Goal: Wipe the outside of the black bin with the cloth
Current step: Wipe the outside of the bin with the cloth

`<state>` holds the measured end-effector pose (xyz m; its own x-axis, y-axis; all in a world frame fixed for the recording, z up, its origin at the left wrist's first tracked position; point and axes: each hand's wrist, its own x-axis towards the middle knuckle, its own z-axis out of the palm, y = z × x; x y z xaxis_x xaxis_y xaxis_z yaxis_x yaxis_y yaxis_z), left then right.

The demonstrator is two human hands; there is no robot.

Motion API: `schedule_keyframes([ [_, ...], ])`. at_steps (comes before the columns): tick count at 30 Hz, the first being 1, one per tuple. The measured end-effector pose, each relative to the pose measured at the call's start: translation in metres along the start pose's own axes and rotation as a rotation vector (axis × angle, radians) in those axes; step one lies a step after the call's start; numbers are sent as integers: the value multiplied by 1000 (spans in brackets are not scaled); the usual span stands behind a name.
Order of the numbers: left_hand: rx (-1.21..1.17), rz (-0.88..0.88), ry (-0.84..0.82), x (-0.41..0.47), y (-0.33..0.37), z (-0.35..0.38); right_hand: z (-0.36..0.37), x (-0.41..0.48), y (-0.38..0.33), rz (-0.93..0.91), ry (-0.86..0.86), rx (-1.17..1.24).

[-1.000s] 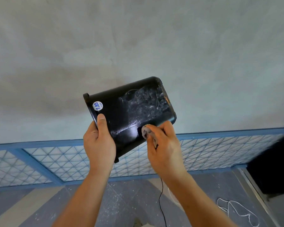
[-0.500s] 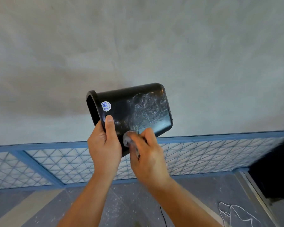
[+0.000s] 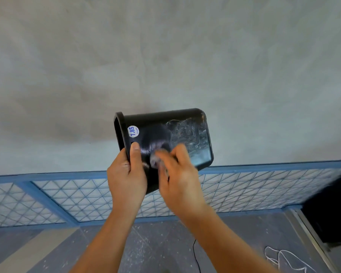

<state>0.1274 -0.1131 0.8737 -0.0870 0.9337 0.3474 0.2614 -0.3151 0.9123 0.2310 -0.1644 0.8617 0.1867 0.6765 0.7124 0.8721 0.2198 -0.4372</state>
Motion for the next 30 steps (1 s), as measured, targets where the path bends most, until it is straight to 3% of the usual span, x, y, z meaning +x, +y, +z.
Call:
schedule_keyframes([
  [4,-15,-20,3,5,-8,-2,3,-14,-3,10,-56,32],
  [12,-48,-9,-48,-9,4,4,-18,62,7,41,143,-46],
  [19,-37,-16,9,2,-5,-2,0,-20,-2,22,-48,17],
  [26,31,37,1,-5,-8,-1,-6,52,3,101,78,-71],
  [30,12,18,16,-3,-8,-2,-4,42,0,155,9,-65],
])
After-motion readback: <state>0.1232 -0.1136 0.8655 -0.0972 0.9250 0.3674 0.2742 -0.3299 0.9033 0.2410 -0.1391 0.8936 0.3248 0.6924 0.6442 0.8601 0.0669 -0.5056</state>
